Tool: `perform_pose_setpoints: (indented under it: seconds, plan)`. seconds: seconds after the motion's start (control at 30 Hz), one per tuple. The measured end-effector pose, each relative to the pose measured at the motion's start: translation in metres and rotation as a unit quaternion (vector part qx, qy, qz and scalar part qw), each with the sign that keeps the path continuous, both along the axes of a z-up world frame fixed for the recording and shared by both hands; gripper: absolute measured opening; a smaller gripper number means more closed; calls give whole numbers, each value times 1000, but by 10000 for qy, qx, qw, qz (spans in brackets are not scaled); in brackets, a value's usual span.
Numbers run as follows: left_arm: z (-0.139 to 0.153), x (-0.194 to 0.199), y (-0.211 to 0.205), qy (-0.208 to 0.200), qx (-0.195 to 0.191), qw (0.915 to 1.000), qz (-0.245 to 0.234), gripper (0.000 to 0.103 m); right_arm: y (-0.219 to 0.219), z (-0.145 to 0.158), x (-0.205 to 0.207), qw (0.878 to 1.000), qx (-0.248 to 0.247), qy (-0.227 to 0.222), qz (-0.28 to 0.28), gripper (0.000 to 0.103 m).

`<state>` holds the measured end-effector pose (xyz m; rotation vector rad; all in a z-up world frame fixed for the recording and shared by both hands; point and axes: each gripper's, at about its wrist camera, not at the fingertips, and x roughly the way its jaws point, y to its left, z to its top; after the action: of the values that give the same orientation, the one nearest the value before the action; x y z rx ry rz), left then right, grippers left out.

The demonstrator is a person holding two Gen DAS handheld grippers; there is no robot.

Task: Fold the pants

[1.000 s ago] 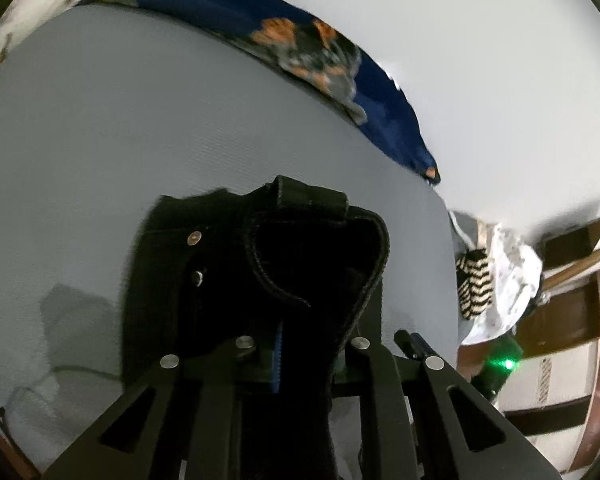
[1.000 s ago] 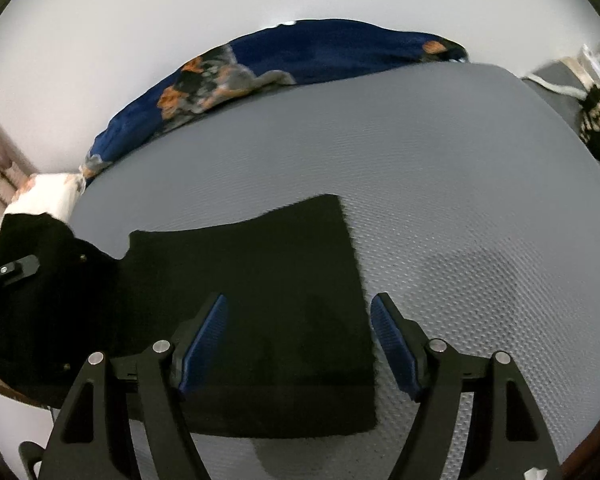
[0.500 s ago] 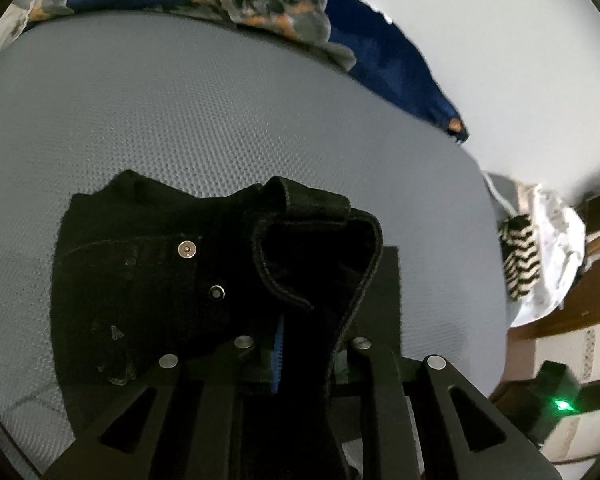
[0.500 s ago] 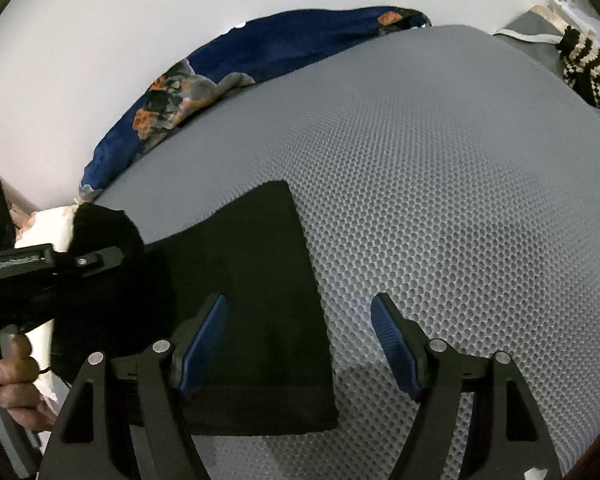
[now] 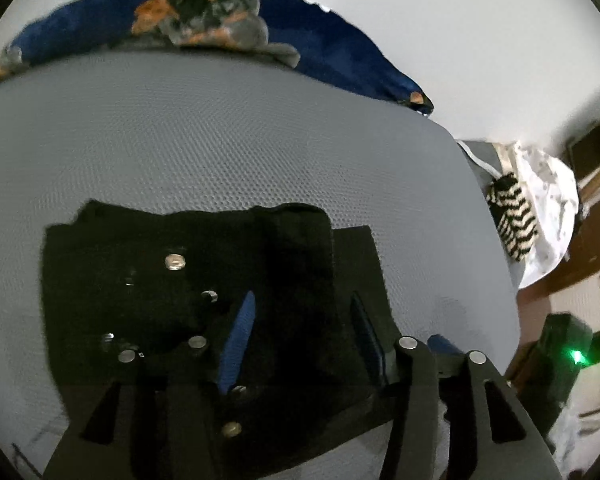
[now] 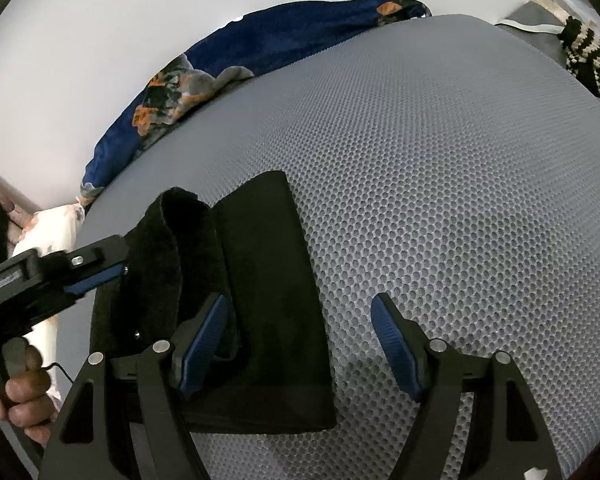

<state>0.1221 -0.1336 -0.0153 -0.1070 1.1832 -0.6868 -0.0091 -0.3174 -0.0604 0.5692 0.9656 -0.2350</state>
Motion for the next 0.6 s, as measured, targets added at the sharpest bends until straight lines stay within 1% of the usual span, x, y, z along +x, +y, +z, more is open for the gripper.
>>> perform_pose_setpoints:
  seconds: [0.07, 0.17, 0.27, 0.33, 0.43, 0.53, 0.6]
  plan:
    - [7, -4, 13, -280, 105, 9995, 46, 55, 1, -2, 1, 10000, 55, 16, 26, 72]
    - [9, -6, 40, -578, 366, 9973, 283, 56, 5, -2, 4, 9998, 132, -25, 157, 72]
    - [4, -10, 73, -828, 673, 9923, 627, 56, 12, 4, 9, 9990, 127, -138, 399, 72]
    - [-3, -15, 95, -993, 940, 9868, 872, 56, 16, 8, 15, 9973, 228, -259, 655, 72]
    - [-16, -19, 119, -943, 1099, 9837, 1064, 56, 21, 6, 33, 9906, 611, -221, 1202, 72]
    - [-26, -21, 134, -819, 1184, 9821, 1215, 56, 24, 1, 51, 9844, 840, -207, 1532, 72]
    - [-32, -21, 142, -743, 1188, 9814, 1310, 56, 25, -6, 63, 9808, 959, -87, 1698, 72]
